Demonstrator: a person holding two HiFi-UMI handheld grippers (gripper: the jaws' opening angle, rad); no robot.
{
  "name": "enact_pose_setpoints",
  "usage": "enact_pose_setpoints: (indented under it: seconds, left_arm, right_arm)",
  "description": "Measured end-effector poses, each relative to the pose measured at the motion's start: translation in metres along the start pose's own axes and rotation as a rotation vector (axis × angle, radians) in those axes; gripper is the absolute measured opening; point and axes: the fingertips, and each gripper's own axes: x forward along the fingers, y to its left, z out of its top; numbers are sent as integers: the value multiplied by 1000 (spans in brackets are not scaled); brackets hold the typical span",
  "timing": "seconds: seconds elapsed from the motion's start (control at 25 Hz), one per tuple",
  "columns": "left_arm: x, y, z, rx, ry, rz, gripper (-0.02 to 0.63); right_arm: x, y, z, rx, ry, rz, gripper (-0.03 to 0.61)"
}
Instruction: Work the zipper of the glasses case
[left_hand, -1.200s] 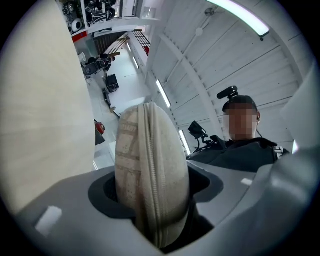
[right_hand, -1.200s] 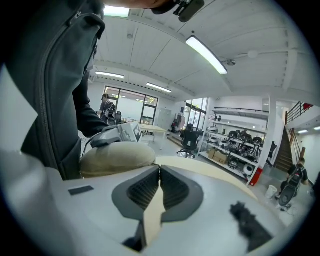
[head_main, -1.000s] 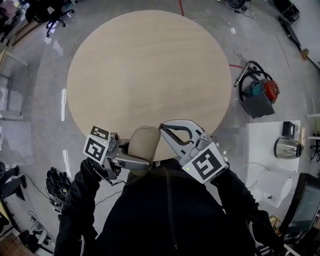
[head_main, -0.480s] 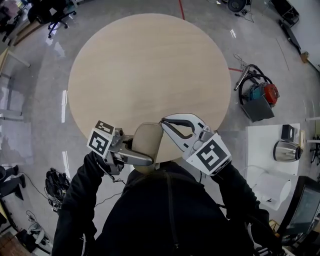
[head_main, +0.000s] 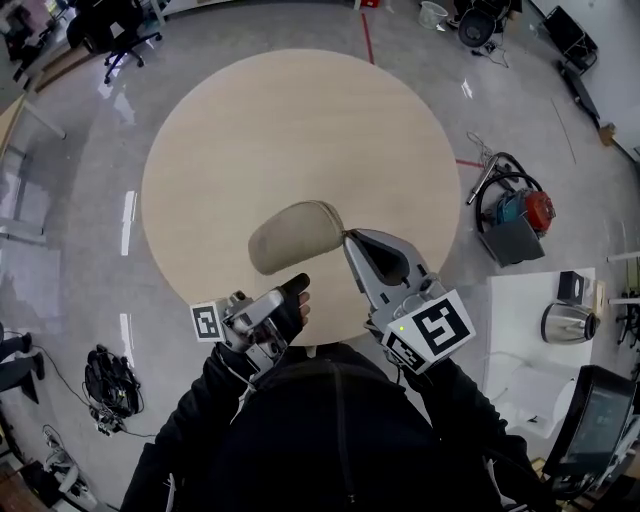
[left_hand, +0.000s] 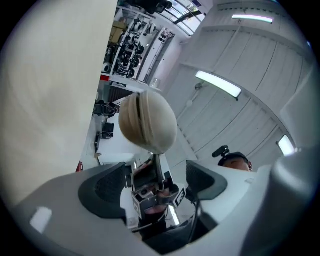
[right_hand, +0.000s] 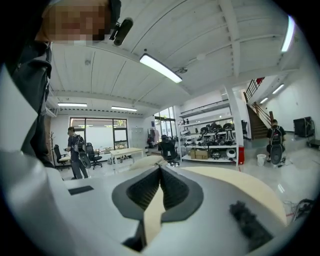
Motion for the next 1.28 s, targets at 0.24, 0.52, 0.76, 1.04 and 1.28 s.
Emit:
enact_pose_setpoints:
  seconds: [0.24, 0.52, 0.76, 1.04, 1.28]
  left_arm:
    - [44, 6, 33, -54, -147, 7, 445]
    - [47, 8, 39, -156, -210, -10, 440]
    - [51, -10, 47, -79, -175, -21, 434]
    - [66, -32, 48, 66, -170, 46, 379]
    - [65, -21, 45, 204, -146, 205, 350]
  right_arm:
    - [7, 21, -7, -42, -1, 3, 11]
    - [-12, 66, -6, -217, -41, 149, 11]
    - [-36, 85, -30, -265, 30, 259, 10]
    - [-37, 68, -18, -293, 14, 153, 10]
    - [-31, 44, -25, -341, 61, 11, 11]
